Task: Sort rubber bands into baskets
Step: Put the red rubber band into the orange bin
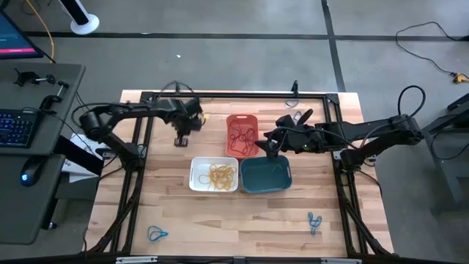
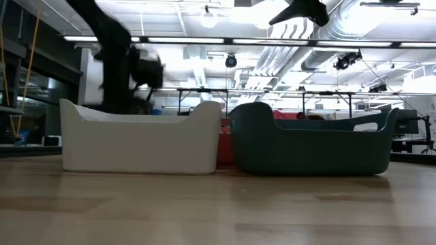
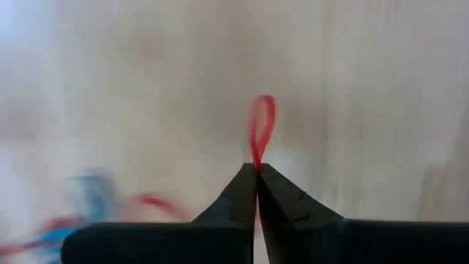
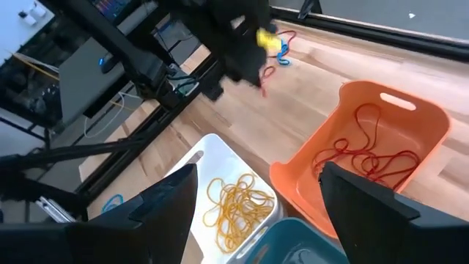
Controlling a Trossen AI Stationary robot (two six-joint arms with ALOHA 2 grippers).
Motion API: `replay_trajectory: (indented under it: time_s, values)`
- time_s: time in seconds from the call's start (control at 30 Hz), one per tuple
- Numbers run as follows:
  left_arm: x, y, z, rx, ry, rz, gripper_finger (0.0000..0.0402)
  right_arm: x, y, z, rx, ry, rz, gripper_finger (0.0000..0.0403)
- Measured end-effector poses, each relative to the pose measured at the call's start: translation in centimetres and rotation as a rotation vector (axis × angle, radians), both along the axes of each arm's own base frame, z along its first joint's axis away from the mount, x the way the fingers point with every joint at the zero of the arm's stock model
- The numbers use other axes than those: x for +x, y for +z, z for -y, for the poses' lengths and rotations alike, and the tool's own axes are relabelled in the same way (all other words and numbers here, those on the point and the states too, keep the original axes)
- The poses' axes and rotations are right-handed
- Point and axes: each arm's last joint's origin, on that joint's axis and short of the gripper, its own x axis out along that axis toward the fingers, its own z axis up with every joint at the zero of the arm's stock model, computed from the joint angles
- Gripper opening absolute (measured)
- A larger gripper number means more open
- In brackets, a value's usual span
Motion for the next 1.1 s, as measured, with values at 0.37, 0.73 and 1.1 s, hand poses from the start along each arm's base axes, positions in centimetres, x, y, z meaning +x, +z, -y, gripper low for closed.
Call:
replay_trajectory:
  time_s: [0.37, 0.73, 1.1]
  values:
    - [3.9, 14.6, -1.9, 0.142, 0.170, 0.662, 0.0000, -0.1, 0.1, 0.2, -0.091, -0.046, -0.011, 0.0275]
    - [9.8, 15.3, 1.3, -0.066, 0.280, 0.984, 0.0000, -0.1, 0.1, 0.3, -0.131, -0.032, -0.025, 0.0275]
    - [16.7, 5.8, 4.0, -0.110, 0.391, 0.802, 0.0002, -0.1, 0.1, 0.3, -0.137, -0.030, -0.027, 0.0275]
